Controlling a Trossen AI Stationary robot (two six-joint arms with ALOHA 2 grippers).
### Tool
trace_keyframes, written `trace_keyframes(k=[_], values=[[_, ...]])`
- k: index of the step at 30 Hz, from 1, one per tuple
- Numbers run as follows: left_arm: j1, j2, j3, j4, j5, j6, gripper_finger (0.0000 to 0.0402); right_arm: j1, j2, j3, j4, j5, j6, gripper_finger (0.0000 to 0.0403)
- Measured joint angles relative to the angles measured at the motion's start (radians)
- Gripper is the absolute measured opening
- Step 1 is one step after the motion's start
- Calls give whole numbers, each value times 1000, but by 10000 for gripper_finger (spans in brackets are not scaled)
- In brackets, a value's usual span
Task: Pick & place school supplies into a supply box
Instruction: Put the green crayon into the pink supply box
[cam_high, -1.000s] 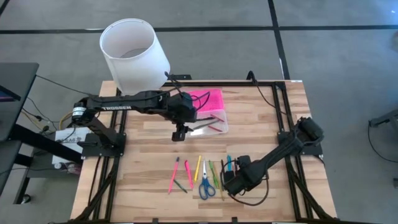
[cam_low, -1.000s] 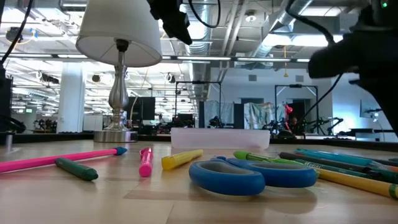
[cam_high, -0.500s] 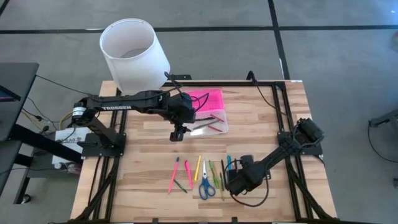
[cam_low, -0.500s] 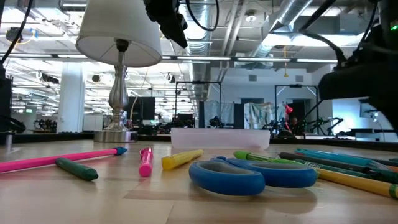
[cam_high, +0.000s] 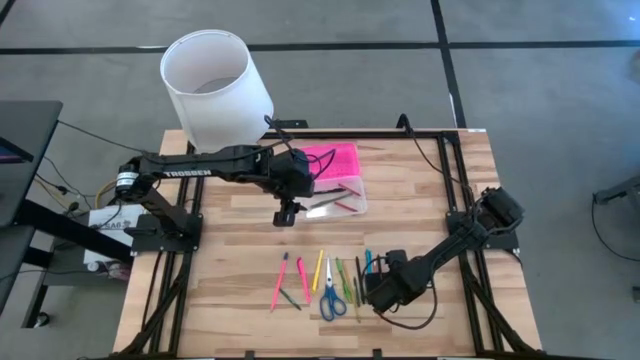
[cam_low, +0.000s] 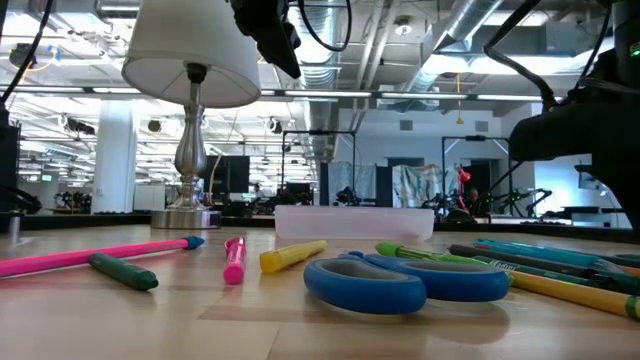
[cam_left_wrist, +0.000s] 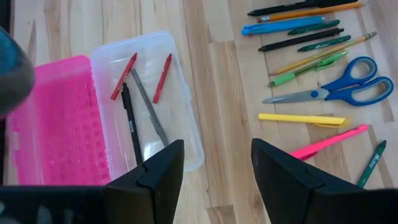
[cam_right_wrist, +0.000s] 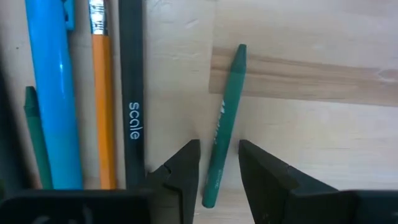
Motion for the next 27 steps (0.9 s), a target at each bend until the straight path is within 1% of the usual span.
trace_keyframes(k=[3, 15, 19, 22, 27], values=[[1, 0, 0, 1, -5, 0, 182, 8, -5, -24, 41, 5, 1, 88], [29, 1, 0, 9, -18, -10, 182, 9, -10, -25, 47, 15, -27, 9], [31, 1, 0, 9, -20, -19, 182, 9, -10, -25, 47, 16, -28, 9], [31, 1, 0, 9, -36, -20, 182, 10, -10, -25, 47, 16, -28, 12], [31, 1, 0, 9, -74, -20, 182, 13, -24, -29, 43, 16, -29, 4]])
